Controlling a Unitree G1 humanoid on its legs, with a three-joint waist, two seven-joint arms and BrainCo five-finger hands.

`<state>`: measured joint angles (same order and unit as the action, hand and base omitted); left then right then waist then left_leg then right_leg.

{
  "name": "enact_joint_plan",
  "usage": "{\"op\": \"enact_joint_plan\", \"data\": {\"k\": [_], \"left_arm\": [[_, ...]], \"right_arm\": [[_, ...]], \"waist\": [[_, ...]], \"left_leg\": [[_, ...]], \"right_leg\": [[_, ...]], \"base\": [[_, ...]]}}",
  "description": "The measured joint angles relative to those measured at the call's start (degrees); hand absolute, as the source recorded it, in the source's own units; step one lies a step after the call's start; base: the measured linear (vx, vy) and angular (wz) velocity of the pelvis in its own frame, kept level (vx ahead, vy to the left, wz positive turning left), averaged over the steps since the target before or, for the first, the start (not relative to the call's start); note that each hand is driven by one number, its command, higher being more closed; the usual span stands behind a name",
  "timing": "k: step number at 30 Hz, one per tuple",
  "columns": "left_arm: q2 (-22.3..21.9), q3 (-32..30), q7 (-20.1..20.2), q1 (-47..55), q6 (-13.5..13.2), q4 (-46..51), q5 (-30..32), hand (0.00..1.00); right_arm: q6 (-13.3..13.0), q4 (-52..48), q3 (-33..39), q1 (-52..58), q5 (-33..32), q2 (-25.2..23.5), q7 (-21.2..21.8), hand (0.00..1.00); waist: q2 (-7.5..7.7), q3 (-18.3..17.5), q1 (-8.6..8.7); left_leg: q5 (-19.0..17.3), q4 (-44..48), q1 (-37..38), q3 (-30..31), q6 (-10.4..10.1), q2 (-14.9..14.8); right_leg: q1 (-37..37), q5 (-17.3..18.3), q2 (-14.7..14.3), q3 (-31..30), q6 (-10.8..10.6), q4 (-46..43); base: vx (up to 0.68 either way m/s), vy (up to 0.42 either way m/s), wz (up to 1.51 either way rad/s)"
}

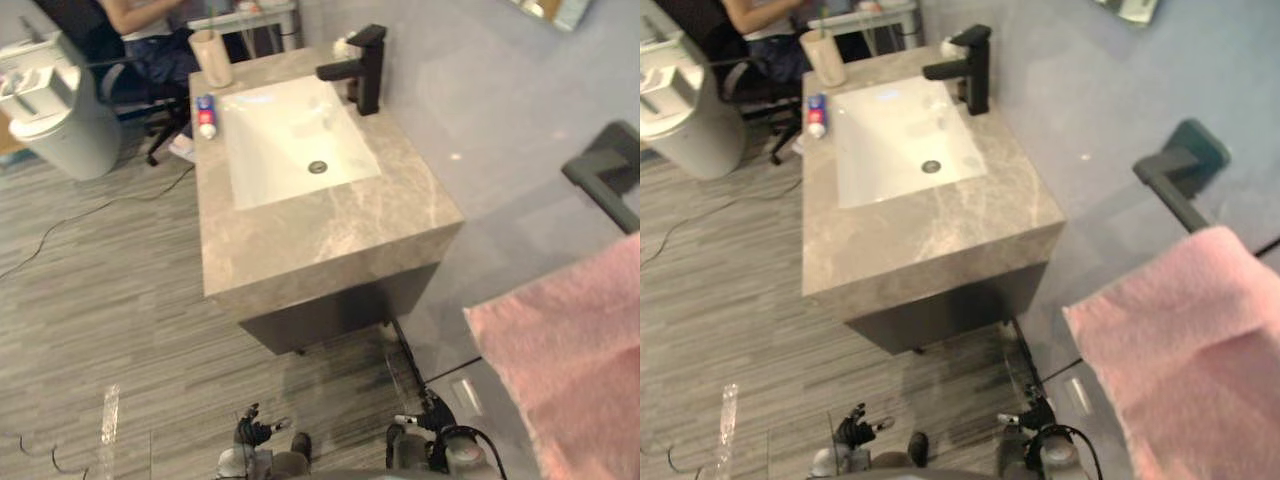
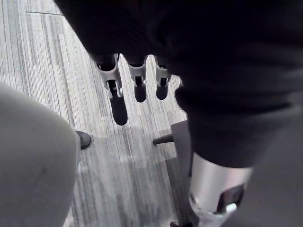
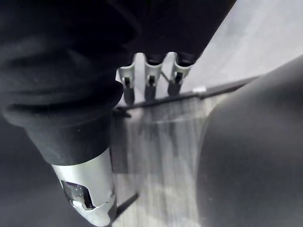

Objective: Organize washtable

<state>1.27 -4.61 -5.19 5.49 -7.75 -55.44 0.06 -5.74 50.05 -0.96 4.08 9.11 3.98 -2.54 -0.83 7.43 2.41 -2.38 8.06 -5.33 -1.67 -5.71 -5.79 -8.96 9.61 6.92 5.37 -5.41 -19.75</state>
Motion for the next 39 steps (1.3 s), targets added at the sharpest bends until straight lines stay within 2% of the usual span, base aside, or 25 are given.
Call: {"op": "enact_joint_plan", "data": {"k": [1,2,4,5,6,8,9,10,11,13,15,17,21,24,27,28,29,30,31,32,33,35,37,38,39], "left_arm": [[0.0,0.1,0.0,-0.2,0.0,0.4,0.0,0.00],[-0.1,0.8,0.0,-0.6,0.0,0.6,0.1,0.00],[0.2,2.9,0.1,-1.1,0.0,0.7,0.4,0.00],[0.5,3.8,0.2,-1.1,0.0,0.8,0.6,0.00],[0.7,4.4,0.2,-1.1,0.0,0.8,0.6,0.00],[1.7,6.5,0.3,-0.7,0.1,0.6,0.6,0.00],[2.1,7.1,0.4,-0.6,0.2,0.5,0.7,0.00],[2.3,7.4,0.4,-0.8,0.4,0.5,0.7,0.00],[2.5,7.6,0.9,-0.7,0.7,0.0,0.8,0.00],[3.6,9.1,1.3,-0.9,0.8,-0.9,0.8,0.00],[4.7,9.2,1.3,-0.7,0.9,-1.5,0.9,0.00],[5.0,8.7,1.2,-0.6,0.9,-1.4,0.8,0.00],[4.4,5.5,1.2,-0.5,0.9,-2.5,0.9,0.00],[4.3,4.2,1.2,-0.5,1.0,-2.6,1.2,0.00],[4.5,3.9,1.3,-0.6,1.0,-2.4,1.8,0.00],[4.6,3.9,1.3,-0.6,1.0,-2.4,1.9,0.00],[4.7,3.7,1.3,-0.6,0.9,-2.3,2.1,0.00],[4.5,3.3,1.3,-0.7,0.9,-2.1,2.2,0.00],[3.9,2.2,1.1,-0.8,0.9,-2.2,2.3,0.00],[3.5,1.8,1.1,-1.1,1.2,-2.7,2.3,0.00],[3.5,1.7,1.1,-1.2,1.3,-2.6,2.3,0.00],[3.4,1.7,1.2,-1.6,1.2,-2.4,2.3,0.00],[3.2,1.7,1.3,-2.0,1.3,-1.8,2.1,0.00],[3.3,1.6,1.3,-1.7,1.3,-0.8,2.0,0.00],[2.5,0.0,1.1,-1.8,1.3,0.1,1.6,0.00]], "right_arm": [[0.0,-0.1,0.0,0.0,0.0,-0.1,0.0,0.00],[-0.1,-0.2,0.0,0.1,0.0,0.0,0.0,0.00],[-0.1,0.2,0.0,-0.1,0.0,0.2,0.0,0.00],[0.0,0.4,0.0,-0.2,0.0,0.6,0.0,0.00],[-0.1,0.4,0.0,-0.2,0.0,0.5,0.0,0.00],[-0.2,0.4,0.0,0.4,0.0,0.2,0.0,0.00],[-0.1,1.0,0.5,1.0,0.0,-0.2,0.0,0.00],[-0.1,1.1,0.7,0.9,0.0,-0.5,-0.1,0.00],[-0.1,1.1,1.0,0.8,0.0,-0.7,-0.2,0.00],[-0.1,1.7,0.9,0.8,0.0,-1.2,-0.2,0.00],[-0.2,3.5,0.8,-0.1,0.0,-2.4,-0.3,0.00],[-0.3,4.5,0.9,-0.5,0.0,-2.4,-0.3,0.00],[-0.2,5.4,0.8,-1.2,0.4,-2.4,-0.3,0.00],[-0.2,5.4,0.5,-1.7,0.6,-2.4,-0.3,0.00],[-0.2,5.2,0.5,-1.8,0.6,-2.6,-0.2,0.00],[-0.2,4.4,0.5,-1.3,0.7,-2.4,-0.2,0.00],[-0.2,3.3,0.5,-0.5,0.8,-2.3,-0.2,0.00],[-0.2,2.9,0.5,0.0,0.9,-2.3,-0.1,0.00],[-0.2,2.5,0.5,-0.1,1.0,-1.9,0.2,0.00],[-0.4,1.7,0.4,-0.2,1.3,-1.6,0.2,0.00],[-0.4,1.4,0.2,-0.1,1.3,-1.4,0.3,0.00],[-0.3,1.2,-0.2,0.1,1.3,-1.9,0.2,0.00],[0.1,0.6,-0.2,0.2,1.6,-2.5,0.0,0.00],[0.1,0.2,-0.2,0.3,1.8,-2.8,0.0,0.00],[0.3,0.3,0.0,-0.6,2.2,-3.8,-0.2,0.00]], "waist": [[0.31,0.0,0.10],[0.73,0.2,-0.03],[0.79,0.3,-0.20],[0.30,0.1,-0.19],[0.54,0.1,-0.12],[0.74,-0.6,0.15],[0.82,-0.5,0.50],[0.97,-0.4,0.56],[1.06,-0.2,1.04],[1.87,-0.6,1.32],[2.85,-0.4,0.58],[2.83,-0.1,-0.06],[2.86,0.1,-0.05],[3.04,0.2,0.04],[3.96,1.0,0.29],[3.96,1.0,0.37],[5.21,1.3,0.43],[5.07,1.3,0.27],[4.01,1.8,0.21],[2.70,1.8,0.58],[2.64,1.9,0.70],[2.82,2.3,0.13],[3.28,2.2,-0.09],[3.84,2.2,-0.39],[3.77,3.4,-0.58]], "left_leg": [[0.2,0.4,0.0,-4.2,0.6,-0.3],[-0.6,2.2,-0.9,-12.4,2.2,-1.6],[-1.5,5.1,-2.0,-18.7,3.7,-2.3],[-0.7,4.6,-2.0,-19.2,4.3,-1.8],[0.1,3.5,-1.9,-18.9,4.7,-1.0],[5.5,-7.0,0.7,-16.9,5.5,2.7],[6.5,-12.7,2.6,-19.0,5.8,3.3],[7.2,-13.9,3.0,-20.6,5.4,3.2],[10.2,-14.0,2.9,-20.1,6.1,3.3],[10.2,-14.0,3.4,-16.7,6.1,3.9],[10.2,-14.0,3.9,-15.3,6.2,4.9],[10.2,-14.0,4.0,-15.2,6.1,5.0],[9.7,-14.0,4.9,-15.2,6.2,5.0],[9.4,-14.0,5.2,-15.5,6.7,5.1],[8.8,-14.0,5.1,-13.5,7.6,7.1],[8.5,-14.0,5.0,-10.7,7.9,8.2],[8.1,-14.0,4.7,-7.7,8.5,10.0],[7.8,-14.0,4.5,-5.9,9.0,10.8],[8.1,-13.8,4.5,-2.9,9.4,10.7],[8.5,-13.5,4.4,0.4,9.9,9.9],[8.7,-13.5,4.3,2.2,9.7,9.7],[10.3,-13.4,3.8,7.8,9.1,9.7],[10.4,-9.3,1.3,11.0,8.5,10.6],[9.3,-7.6,0.3,7.8,8.0,11.1],[2.4,-0.6,-1.4,-3.8,9.7,8.1]], "right_leg": [[0.7,0.4,0.4,1.7,0.7,0.2],[1.8,1.1,1.2,4.5,2.0,1.2],[2.8,1.3,2.2,7.5,2.0,1.6],[3.8,1.7,2.8,8.8,1.4,1.5],[4.0,1.9,3.1,9.0,1.1,1.8],[5.6,1.0,3.3,10.9,1.6,5.5],[6.5,-0.5,3.8,13.5,0.9,7.4],[7.0,-1.0,4.0,14.6,0.6,8.0],[8.4,-1.3,4.3,16.7,0.1,8.6],[11.3,-1.4,4.3,18.3,0.7,10.2],[13.0,-1.3,4.3,18.6,0.9,11.0],[13.2,-1.2,4.1,17.9,1.2,11.2],[13.9,-1.1,3.1,15.0,1.3,11.7],[13.8,-0.3,3.2,14.2,0.2,11.1],[13.3,4.5,4.0,10.4,-2.7,6.5],[13.3,7.3,1.9,3.2,-2.5,5.0],[13.8,7.7,0.2,-2.5,-0.3,4.0],[13.6,7.5,0.2,-4.2,0.7,2.7],[11.0,6.8,-1.4,-8.7,1.8,-3.5],[8.1,7.0,-3.8,-12.2,4.1,-9.2],[7.6,7.9,-4.9,-13.4,5.3,-9.0],[6.1,9.2,-5.8,-12.8,5.4,-7.2],[5.8,8.5,-4.9,-9.3,5.1,-1.6],[6.2,5.8,-3.6,-8.1,4.8,1.5],[8.1,1.9,-2.3,-3.9,3.1,3.2]], "base": [[-0.01,-0.114,1.16],[-0.04,-0.052,0.88],[-0.09,0.022,0.88],[-0.07,0.049,0.75],[-0.08,0.060,0.71],[-0.07,0.123,0.84],[-0.03,0.152,0.84],[-0.02,0.128,0.98],[0.00,0.079,1.00],[0.02,0.070,0.87],[0.01,0.059,0.41],[-0.04,0.033,0.16],[-0.05,0.014,0.03],[-0.01,0.006,-0.07],[0.02,0.001,0.43],[0.11,-0.087,1.03],[0.15,-0.094,1.10],[0.19,-0.054,1.09],[0.22,-0.002,1.09],[0.21,-0.005,1.19],[0.22,-0.053,1.39],[0.17,-0.094,1.42],[0.10,-0.093,1.56],[0.02,-0.050,1.53],[-0.01,-0.031,1.01]]}}
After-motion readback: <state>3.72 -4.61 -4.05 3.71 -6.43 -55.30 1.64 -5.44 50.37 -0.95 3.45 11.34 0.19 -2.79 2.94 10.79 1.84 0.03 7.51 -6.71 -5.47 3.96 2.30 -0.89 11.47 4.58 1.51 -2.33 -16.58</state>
